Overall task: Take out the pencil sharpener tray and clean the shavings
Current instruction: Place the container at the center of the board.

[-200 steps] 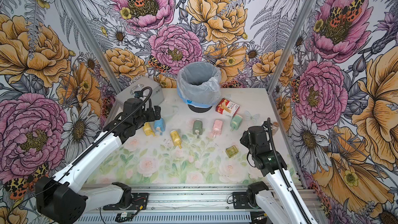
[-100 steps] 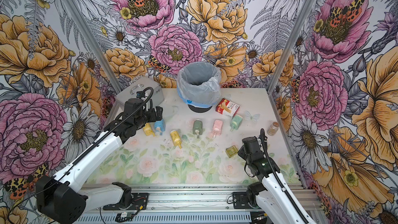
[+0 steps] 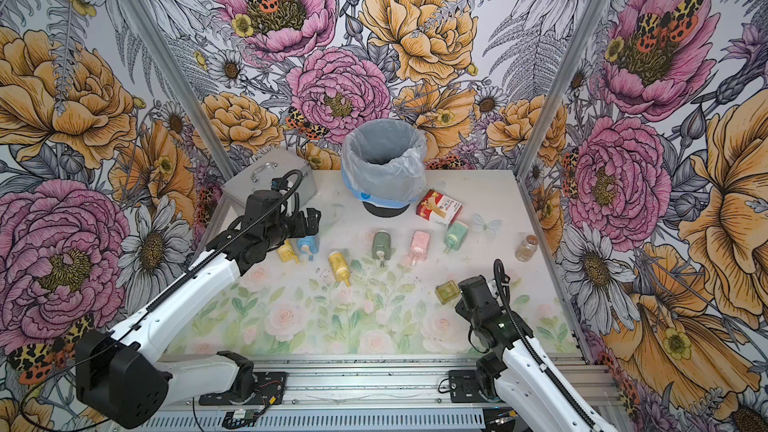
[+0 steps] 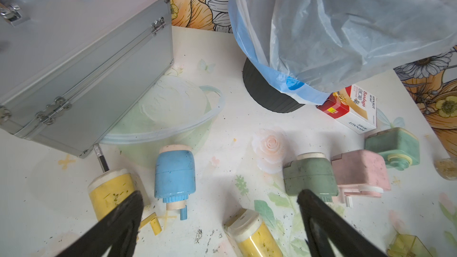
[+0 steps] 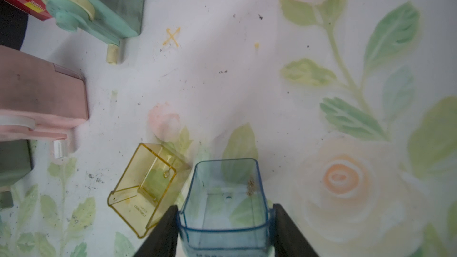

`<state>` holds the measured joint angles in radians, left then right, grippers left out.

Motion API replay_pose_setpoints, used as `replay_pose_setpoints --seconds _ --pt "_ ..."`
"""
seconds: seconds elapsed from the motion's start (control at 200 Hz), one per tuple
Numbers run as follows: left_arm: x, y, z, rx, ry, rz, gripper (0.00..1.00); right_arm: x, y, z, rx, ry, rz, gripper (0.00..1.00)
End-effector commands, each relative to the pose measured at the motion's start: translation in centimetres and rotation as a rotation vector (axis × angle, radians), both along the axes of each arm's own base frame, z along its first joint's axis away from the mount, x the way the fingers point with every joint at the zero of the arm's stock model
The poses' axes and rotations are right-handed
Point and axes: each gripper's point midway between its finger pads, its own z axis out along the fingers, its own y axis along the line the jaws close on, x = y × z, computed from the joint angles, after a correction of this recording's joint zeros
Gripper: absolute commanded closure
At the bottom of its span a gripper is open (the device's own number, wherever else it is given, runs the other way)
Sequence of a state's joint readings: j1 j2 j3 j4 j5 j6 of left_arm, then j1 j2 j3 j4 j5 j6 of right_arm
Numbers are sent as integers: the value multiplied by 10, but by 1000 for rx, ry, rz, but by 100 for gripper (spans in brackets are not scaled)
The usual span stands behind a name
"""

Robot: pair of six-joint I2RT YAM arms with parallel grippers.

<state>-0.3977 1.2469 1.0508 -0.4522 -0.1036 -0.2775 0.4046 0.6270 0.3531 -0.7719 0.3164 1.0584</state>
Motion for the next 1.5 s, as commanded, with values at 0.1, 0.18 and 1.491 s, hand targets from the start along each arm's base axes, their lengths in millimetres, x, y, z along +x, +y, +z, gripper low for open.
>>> replay_pose_setpoints --seconds 0.1,0.18,1.491 --pt "-11 -22 5 18 -11 -35 1 -2 -4 -8 -4 -42 -36 87" --pt "-19 -26 -4 -19 13 -5 1 -2 -4 -7 -1 -52 -34 85" --pt "-62 -86 -71 26 35 130 1 2 20 -13 51 -58 120 51"
